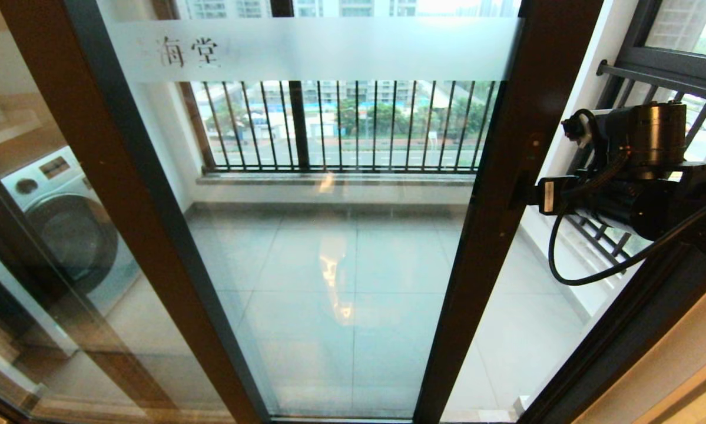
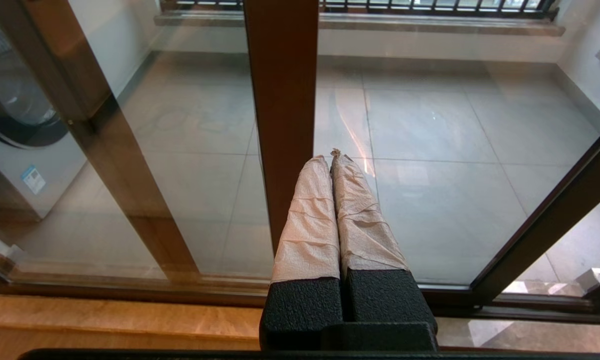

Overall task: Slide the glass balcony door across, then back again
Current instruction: Close the slid door

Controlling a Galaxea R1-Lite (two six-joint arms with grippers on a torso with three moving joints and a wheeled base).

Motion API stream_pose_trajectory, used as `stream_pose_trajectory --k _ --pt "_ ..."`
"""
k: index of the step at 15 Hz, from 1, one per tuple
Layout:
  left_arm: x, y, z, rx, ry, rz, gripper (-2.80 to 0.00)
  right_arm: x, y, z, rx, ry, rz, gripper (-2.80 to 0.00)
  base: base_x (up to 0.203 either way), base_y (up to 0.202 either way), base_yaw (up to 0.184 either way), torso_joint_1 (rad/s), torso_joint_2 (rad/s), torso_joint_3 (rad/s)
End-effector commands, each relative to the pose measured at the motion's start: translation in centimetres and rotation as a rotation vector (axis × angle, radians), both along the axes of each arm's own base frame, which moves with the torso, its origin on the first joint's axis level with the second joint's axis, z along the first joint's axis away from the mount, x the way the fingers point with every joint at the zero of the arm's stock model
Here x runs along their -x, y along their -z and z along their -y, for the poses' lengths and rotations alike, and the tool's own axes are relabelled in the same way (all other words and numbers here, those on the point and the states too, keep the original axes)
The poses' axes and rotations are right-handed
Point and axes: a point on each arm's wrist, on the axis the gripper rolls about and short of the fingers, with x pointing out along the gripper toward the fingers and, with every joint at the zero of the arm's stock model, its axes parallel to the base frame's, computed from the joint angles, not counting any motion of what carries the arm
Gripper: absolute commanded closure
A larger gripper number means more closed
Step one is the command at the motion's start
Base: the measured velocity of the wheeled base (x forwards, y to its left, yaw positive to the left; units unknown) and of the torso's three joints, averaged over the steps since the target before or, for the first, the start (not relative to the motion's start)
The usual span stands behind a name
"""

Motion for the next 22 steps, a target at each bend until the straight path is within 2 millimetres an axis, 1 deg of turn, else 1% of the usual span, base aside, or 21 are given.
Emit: stream_pose_trajectory --k 1,6,13,18,22 --pt "0.0 0.0 0.0 0.0 0.0 0.0 0.0 -0.1 0.0 0.5 0.003 0.023 0.009 -2.8 0.0 0.0 0.0 0.0 0.0 0.0" --pt "0.0 0.0 0.0 0.0 0.0 -0.002 0.0 -0.2 -0.1 0.9 0.015 0.032 0.011 -2.8 0.0 0.0 0.0 0.0 0.0 0.0" --pt "0.0 0.0 0.0 0.0 0.0 0.0 0.0 -0.1 -0.4 2.2 0.042 0.064 0.011 -2.8 0.0 0.0 0.0 0.0 0.0 0.0" --pt "0.0 0.0 0.0 0.0 0.0 -0.001 0.0 -0.4 -0.3 4.0 0.079 0.109 0.01 -2.8 0.0 0.0 0.0 0.0 0.0 0.0" --pt "0.0 0.0 0.0 0.0 0.0 0.0 0.0 -0.2 -0.1 4.1 0.088 0.11 0.0 -2.8 0.0 0.0 0.0 0.0 0.0 0.0"
